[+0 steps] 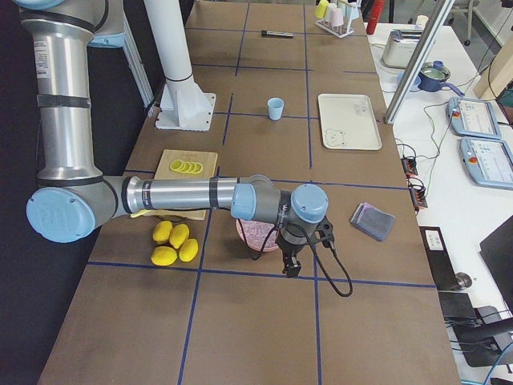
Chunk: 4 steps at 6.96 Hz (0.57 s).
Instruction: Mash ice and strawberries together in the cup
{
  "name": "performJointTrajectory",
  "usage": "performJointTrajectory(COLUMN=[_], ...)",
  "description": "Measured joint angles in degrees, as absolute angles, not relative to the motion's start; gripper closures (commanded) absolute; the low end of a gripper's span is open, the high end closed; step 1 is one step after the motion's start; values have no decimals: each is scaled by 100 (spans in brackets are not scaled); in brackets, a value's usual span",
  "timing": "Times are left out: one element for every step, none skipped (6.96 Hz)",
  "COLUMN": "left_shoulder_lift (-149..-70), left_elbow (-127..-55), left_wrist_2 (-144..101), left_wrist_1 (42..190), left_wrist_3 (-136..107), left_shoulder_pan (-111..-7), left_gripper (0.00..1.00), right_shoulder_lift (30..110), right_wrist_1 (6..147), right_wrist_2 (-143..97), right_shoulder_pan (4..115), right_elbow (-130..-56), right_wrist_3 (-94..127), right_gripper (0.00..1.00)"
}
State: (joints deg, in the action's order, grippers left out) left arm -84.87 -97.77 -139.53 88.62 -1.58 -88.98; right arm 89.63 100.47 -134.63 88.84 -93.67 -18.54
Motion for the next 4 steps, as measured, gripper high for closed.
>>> performJointTrajectory(left_shoulder_lift=[-8484, -8484, -8487, -8492], left_elbow=[-9796, -9814, -9827, -9831], left_wrist_2=[-13958, -13961, -13961, -13957], left_wrist_1=[8878, 8891, 8898, 8904], left_wrist_3=[-158, -158, -158, -158], left_shoulder_pan=[-8896, -8895, -8895, -8895], left_gripper=[0, 0, 0, 0], right_shoulder_lift=[8961, 8958, 8957, 8956], right_wrist_1=[10044, 10040, 10038, 10038], right_wrist_2=[-13469, -13470, -13465, -13454], right_shoulder_pan=[8920, 8982, 9030, 9051], right_elbow=[-9372, -9388, -9412, -9429], right_wrist_3=[-1862, -1871, -1877, -1879], right_gripper=[0, 0, 0, 0])
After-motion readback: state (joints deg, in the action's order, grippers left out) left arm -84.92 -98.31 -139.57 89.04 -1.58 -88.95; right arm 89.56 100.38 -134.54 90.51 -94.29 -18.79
